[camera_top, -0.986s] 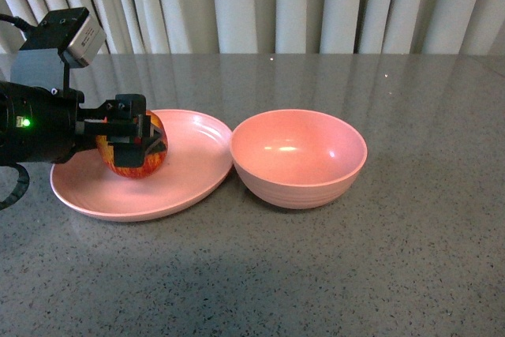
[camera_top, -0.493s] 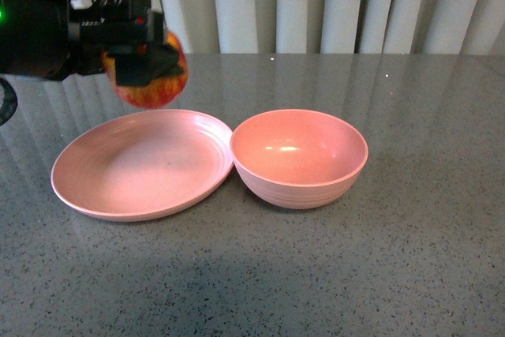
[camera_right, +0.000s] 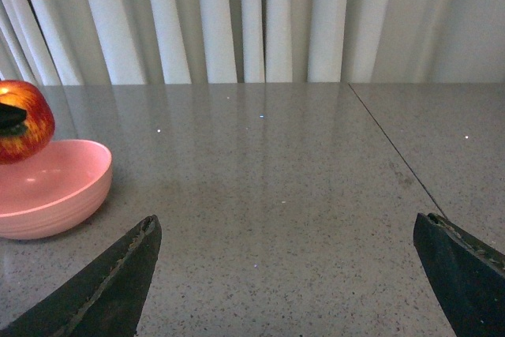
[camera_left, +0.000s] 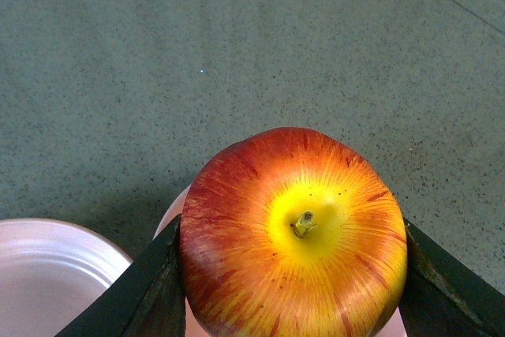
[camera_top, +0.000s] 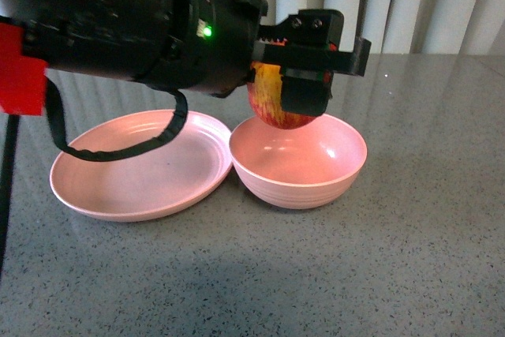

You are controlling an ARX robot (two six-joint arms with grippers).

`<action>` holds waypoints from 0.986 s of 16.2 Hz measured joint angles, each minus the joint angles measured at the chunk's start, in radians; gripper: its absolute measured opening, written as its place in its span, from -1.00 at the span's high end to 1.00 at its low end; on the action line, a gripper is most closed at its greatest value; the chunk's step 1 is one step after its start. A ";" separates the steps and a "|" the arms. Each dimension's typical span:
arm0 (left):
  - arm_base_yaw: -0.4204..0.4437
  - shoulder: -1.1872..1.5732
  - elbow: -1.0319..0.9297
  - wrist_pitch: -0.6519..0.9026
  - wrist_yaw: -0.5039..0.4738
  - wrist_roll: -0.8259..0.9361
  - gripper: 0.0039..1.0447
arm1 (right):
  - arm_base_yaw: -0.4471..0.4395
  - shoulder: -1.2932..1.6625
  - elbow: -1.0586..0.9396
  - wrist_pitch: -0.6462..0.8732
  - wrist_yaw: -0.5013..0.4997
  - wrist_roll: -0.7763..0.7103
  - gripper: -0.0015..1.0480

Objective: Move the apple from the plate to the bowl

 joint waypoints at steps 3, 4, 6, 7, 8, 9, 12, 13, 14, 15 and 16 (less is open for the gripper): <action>-0.013 0.055 0.021 0.001 -0.011 -0.018 -0.24 | 0.000 0.000 0.000 0.000 0.000 0.000 -0.87; -0.017 0.077 0.034 0.000 -0.013 -0.026 -0.24 | 0.000 0.000 0.000 0.000 0.000 0.000 -0.87; -0.027 0.116 0.058 0.001 -0.013 -0.050 -0.24 | 0.000 0.000 0.000 0.000 0.000 0.000 -0.87; -0.027 0.124 0.063 0.003 -0.013 -0.051 -0.24 | 0.000 0.000 0.000 0.000 0.000 0.000 -0.87; -0.027 0.132 0.066 0.008 -0.011 -0.057 -0.24 | 0.000 0.000 0.000 0.000 0.000 0.000 -0.87; -0.027 0.138 0.066 0.013 -0.009 -0.061 -0.24 | 0.000 0.000 0.000 0.000 0.000 0.000 -0.87; -0.026 0.156 0.067 0.008 -0.005 -0.069 -0.24 | 0.000 0.000 0.000 0.000 0.000 0.000 -0.87; -0.026 0.159 0.067 0.007 -0.003 -0.072 -0.24 | 0.000 0.000 0.000 0.000 0.000 0.000 -0.87; -0.024 0.159 0.067 0.006 -0.002 -0.074 -0.24 | 0.000 0.000 0.000 0.000 0.000 0.000 -0.87; -0.024 0.159 0.067 0.003 0.000 -0.075 -0.24 | 0.000 0.000 0.000 0.000 0.000 0.000 -0.87; -0.024 0.159 0.067 -0.001 0.002 -0.076 -0.24 | 0.000 0.000 0.000 0.000 0.000 0.000 -0.87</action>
